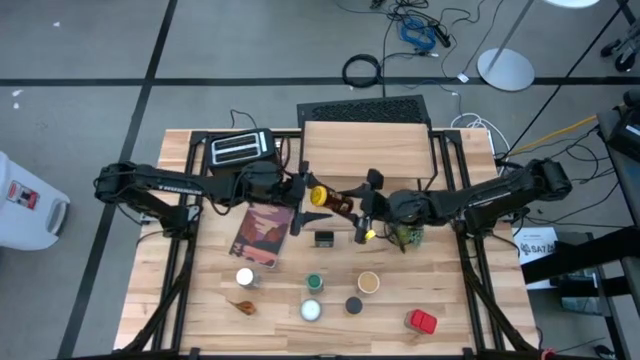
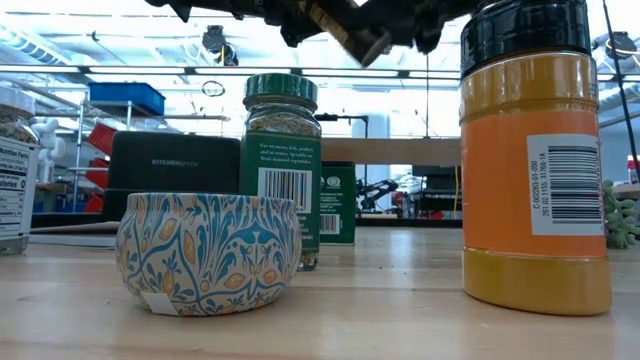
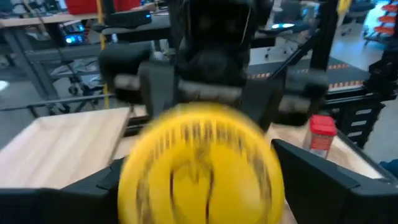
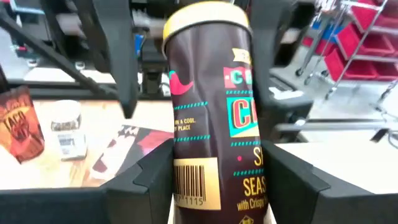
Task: Shelf spices
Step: Put the yellow seasoning bottle on the shelf
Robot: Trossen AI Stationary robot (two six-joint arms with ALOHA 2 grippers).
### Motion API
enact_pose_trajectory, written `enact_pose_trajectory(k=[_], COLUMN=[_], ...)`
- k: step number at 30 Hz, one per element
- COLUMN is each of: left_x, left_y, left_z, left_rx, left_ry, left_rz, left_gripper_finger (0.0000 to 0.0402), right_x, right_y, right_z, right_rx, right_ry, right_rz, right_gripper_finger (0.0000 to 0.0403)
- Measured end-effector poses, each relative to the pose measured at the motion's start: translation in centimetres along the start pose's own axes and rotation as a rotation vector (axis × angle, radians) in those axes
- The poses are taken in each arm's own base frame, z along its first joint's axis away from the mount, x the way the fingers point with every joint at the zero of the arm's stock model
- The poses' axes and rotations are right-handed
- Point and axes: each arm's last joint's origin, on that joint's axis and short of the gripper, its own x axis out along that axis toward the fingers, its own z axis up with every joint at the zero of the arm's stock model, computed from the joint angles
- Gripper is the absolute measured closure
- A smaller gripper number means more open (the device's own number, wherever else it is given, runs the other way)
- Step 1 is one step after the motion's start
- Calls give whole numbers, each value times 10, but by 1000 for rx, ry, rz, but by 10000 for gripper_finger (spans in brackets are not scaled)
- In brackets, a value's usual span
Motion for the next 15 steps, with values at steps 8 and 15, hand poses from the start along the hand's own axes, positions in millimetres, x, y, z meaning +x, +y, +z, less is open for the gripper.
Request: enact_pose_trajectory(k=[8, 15], left_x=[-13, -12], left_y=[3, 3], left_z=[11, 7], left_rx=[13, 4], left_ry=[-29, 14], left_rz=[58, 63], left_gripper_finger=[92, 93], right_x=[-10, -10], right_y=[-6, -6], right_z=[9, 8], right_rx=[8, 14], right_ry=[-21, -16], right_rz=[-16, -18], right_gripper_finger=[219, 219])
